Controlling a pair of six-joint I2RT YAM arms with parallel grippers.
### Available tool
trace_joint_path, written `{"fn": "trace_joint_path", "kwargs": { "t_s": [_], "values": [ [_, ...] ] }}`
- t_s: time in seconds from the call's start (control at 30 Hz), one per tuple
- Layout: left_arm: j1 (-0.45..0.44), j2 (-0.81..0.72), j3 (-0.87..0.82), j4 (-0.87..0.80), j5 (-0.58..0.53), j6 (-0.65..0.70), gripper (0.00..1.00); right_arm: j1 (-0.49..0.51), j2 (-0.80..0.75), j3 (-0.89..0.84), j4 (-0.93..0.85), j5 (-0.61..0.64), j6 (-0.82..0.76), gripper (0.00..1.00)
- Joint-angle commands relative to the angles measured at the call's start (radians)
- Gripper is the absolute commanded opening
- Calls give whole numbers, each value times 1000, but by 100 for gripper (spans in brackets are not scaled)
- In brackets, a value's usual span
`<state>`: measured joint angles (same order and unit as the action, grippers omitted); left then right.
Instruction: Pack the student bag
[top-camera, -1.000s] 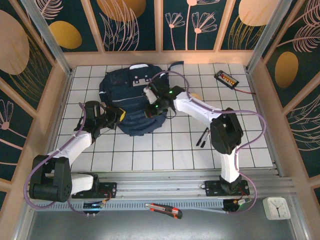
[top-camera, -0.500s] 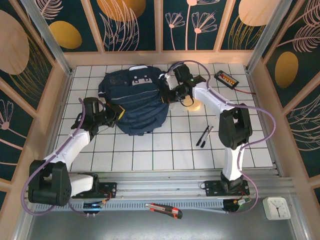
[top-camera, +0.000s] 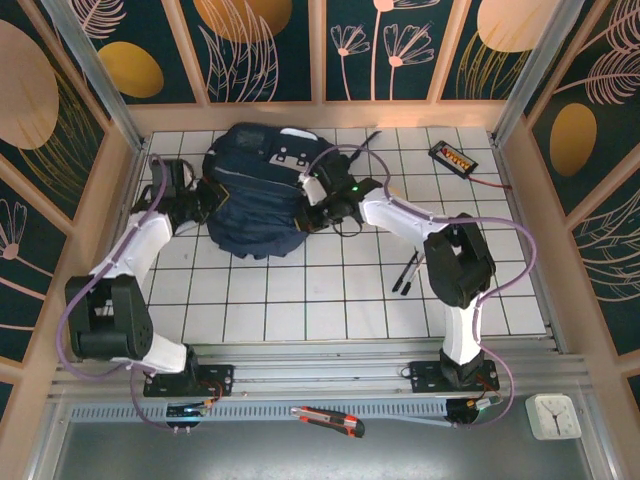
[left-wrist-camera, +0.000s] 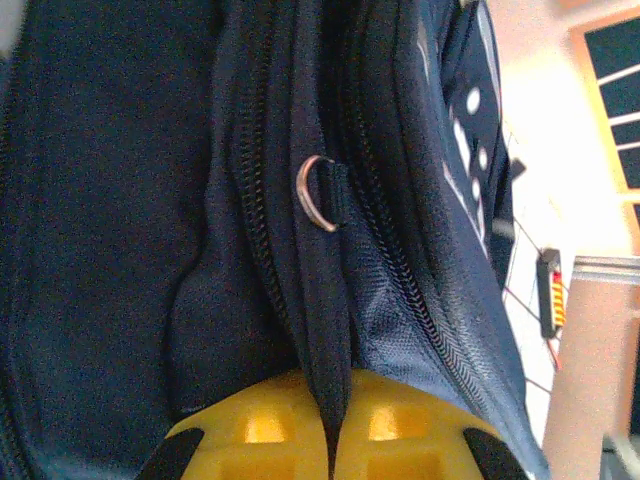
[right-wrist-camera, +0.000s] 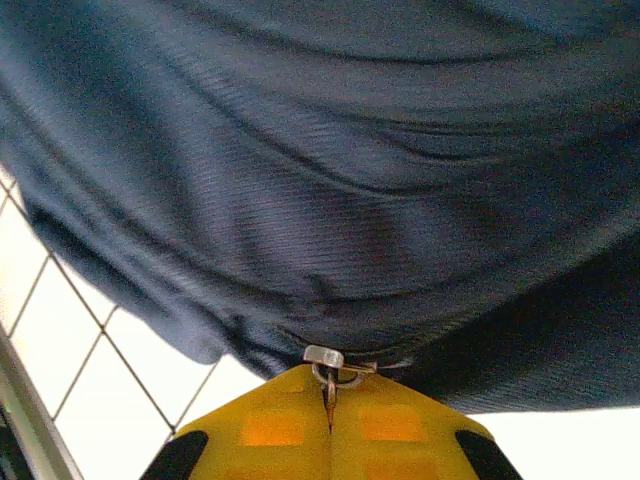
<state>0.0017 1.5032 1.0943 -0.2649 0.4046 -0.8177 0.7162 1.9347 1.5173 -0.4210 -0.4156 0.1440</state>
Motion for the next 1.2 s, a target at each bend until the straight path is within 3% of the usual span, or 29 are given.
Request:
{"fn": "trace_joint_path", "kwargs": {
  "t_s": [0.0, 0.13, 0.17, 0.2, 0.23, 0.53, 0.8, 1.17],
  "values": [
    [11, 28, 84, 29, -37, 73, 1, 63, 25, 72, -22, -55, 65, 0],
    [16, 1, 72, 13, -45, 46, 35, 55, 91, 165, -58, -43, 58, 0],
    [18, -17, 68, -2, -60, 45, 53, 49, 100, 180, -63, -44, 54, 0],
    [20, -36, 63, -17, -71, 43, 80, 44, 104, 191, -67, -49, 51, 0],
    [21, -54, 57, -28, -78, 43, 98, 39, 107, 198, -70, -51, 47, 0],
    [21, -206, -102, -21, 38, -106, 99, 1, 116, 213, -100, -64, 7, 0],
    [-27, -242, -336, 269, 165, -378, 99, 4, 132, 256, -136, -78, -8, 0],
    [-75, -193, -318, 388, 190, -494, 89, 22, 137, 240, -120, -71, -2, 0]
  ]
}}
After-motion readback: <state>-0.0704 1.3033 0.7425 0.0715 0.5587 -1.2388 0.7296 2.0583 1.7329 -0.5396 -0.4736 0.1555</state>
